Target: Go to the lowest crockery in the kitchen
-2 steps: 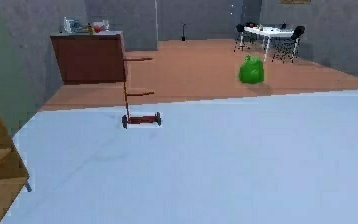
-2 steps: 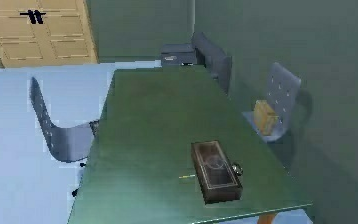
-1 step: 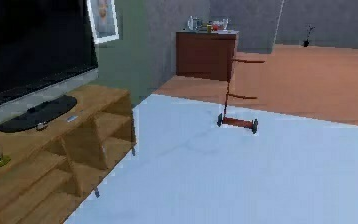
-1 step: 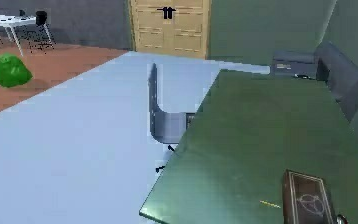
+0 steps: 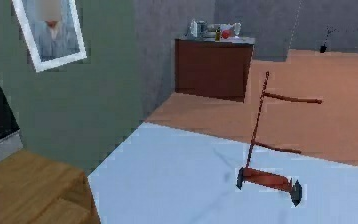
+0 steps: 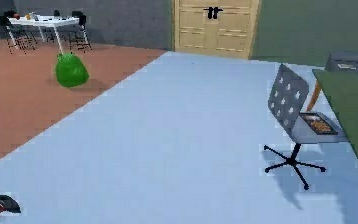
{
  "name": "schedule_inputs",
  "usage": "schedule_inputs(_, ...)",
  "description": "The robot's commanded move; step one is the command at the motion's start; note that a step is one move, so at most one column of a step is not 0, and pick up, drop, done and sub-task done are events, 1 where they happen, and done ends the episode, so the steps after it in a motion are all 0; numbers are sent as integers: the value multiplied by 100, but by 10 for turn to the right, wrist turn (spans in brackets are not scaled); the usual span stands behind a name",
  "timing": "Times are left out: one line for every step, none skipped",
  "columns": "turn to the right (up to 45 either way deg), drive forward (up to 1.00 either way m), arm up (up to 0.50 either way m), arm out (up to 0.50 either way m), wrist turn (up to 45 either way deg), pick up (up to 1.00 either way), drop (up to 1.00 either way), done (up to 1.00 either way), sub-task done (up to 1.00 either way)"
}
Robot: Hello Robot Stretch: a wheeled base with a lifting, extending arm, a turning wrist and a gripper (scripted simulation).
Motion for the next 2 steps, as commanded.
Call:
schedule_inputs(-30, 0, 0, 0, 0, 0, 0, 0, 0)
schedule_inputs(0, 100, 0, 0, 0, 0, 0, 0, 0)
